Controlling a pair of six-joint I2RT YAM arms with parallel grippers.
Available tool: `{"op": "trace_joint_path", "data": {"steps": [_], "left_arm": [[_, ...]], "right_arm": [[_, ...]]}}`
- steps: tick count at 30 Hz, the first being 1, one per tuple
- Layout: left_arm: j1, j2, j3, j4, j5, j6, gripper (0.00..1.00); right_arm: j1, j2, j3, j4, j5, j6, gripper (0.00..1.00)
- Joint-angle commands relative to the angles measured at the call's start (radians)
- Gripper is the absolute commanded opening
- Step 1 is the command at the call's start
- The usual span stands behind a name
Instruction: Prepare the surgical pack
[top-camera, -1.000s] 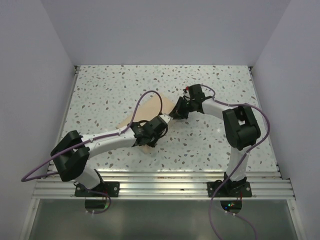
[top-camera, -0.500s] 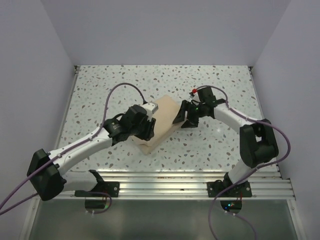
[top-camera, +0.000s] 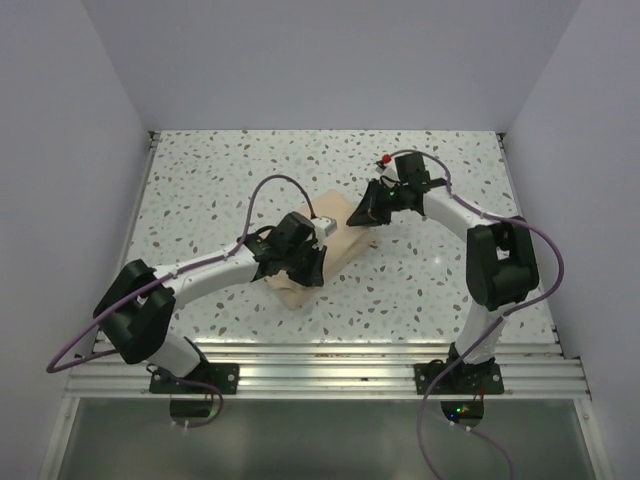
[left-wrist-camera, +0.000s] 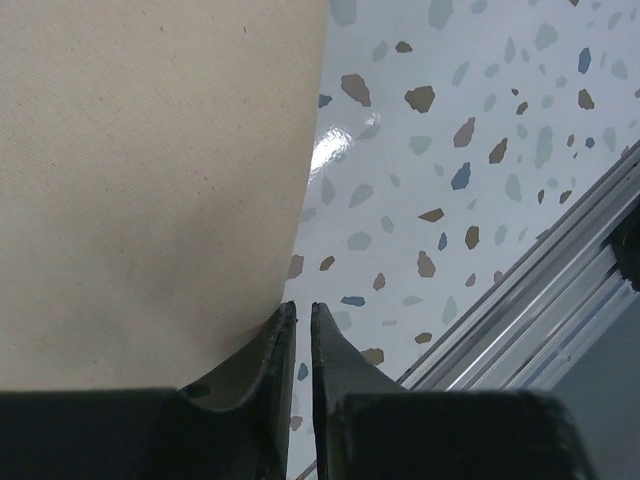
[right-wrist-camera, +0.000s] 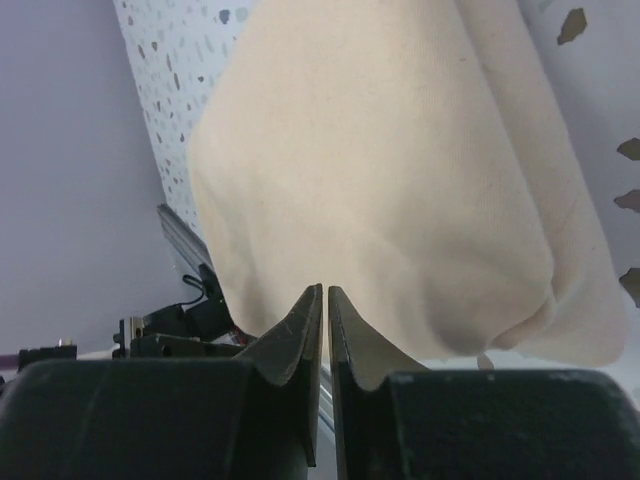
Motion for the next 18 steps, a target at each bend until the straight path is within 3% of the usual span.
{"op": "trace_joint_path", "data": {"steps": [1, 8, 18], "left_arm": [[0.007, 0.014, -0.04, 0.062, 0.04, -0.03, 0.14], [0.05, 0.102, -0.1, 0.066, 0.019, -0.064, 0.11], [0.188, 0.24, -0.003, 0.042, -0.004, 0.005, 0.09]], "right_arm": [[-0.005, 0.069, -0.002, 0.071, -0.049, 0.017, 0.1], [-0.016, 0.037, -0.183, 0.142, -0.024, -0.009, 0.07], [-0.037, 0.1, -0.14, 0.127, 0.065, -0.052, 0.06]]}}
